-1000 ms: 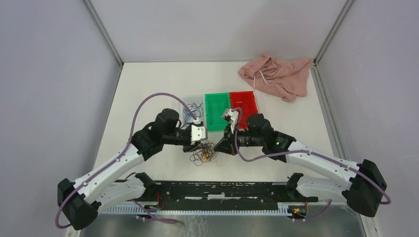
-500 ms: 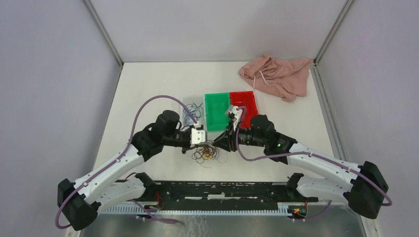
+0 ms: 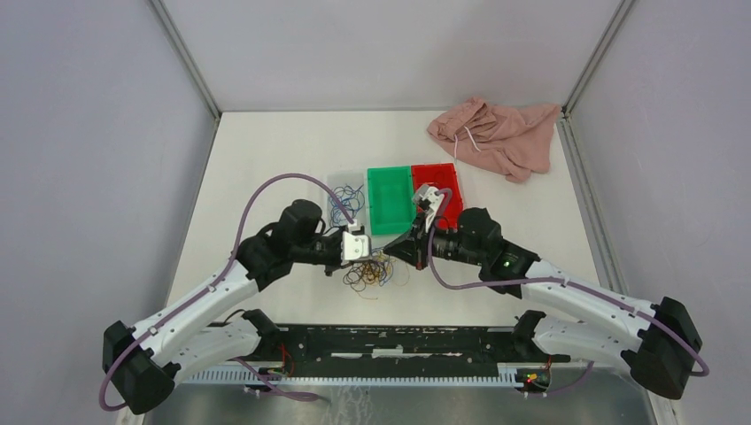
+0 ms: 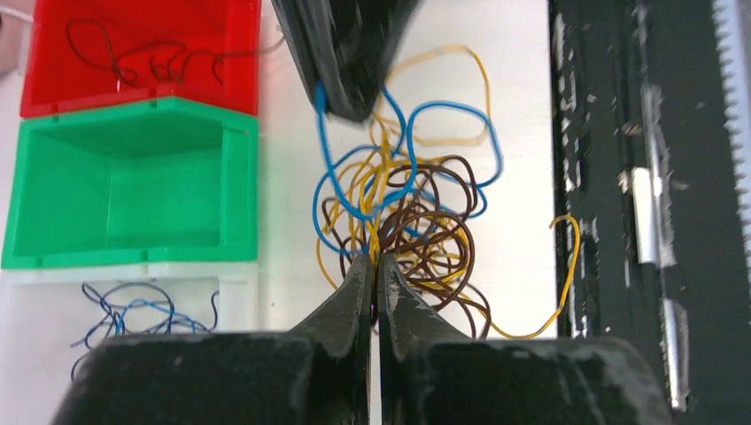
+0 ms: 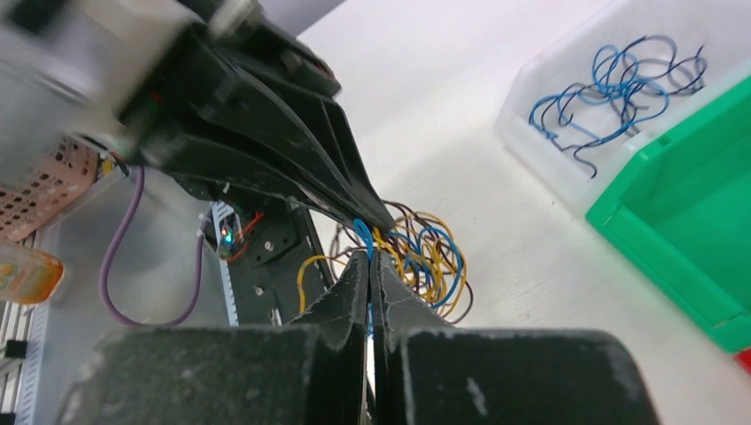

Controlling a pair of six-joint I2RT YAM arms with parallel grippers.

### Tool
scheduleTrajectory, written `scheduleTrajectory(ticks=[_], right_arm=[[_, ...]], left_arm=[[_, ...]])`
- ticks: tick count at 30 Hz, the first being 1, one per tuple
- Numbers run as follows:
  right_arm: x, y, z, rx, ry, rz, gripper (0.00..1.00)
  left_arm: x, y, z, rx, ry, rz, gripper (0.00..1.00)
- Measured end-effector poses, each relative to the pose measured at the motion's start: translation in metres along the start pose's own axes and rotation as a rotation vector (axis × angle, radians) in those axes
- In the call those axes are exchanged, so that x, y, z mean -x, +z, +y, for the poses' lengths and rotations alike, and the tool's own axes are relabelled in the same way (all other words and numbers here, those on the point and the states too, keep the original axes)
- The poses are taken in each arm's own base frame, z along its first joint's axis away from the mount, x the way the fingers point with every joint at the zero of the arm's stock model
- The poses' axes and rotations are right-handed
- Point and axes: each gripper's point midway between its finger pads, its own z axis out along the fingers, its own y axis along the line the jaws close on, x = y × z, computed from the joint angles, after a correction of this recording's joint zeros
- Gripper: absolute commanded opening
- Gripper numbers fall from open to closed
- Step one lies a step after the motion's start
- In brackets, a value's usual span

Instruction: Untangle the cables

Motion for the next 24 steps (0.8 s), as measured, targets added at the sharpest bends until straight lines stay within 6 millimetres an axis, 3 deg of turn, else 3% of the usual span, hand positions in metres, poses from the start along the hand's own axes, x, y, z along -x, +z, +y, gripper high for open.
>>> scheduleTrajectory(ticks=[3,8,10,16,24], right_arm=[[0.017,-0.006,0.004,-0.007,-0.007,-0.066,0.0],[0.049,-0.024,0.013,-0.02,-0.02,-0.19,0.0],[0.053,-0.027,0.013,-0.029,-0.021,-0.206,0.0],[0.069,-0.048,0.001,-0.117,-0.015,-0.296,0.0],[0.101,-0.086,-0.024,-0.276,-0.021,-0.401,0.0]], left_arm=[[-0.02,0.003,0.0,0.012,0.03,0.05,0.03],[-0.073,0.007,-0.008,0.017,0.095,0.179,0.03],[-0.086,0.007,-0.009,0.02,0.119,0.214,0.03],[-0.103,0.001,0.002,0.076,0.227,0.279,0.03],[-0.127,-0.005,-0.001,0.077,0.313,0.353,0.03]])
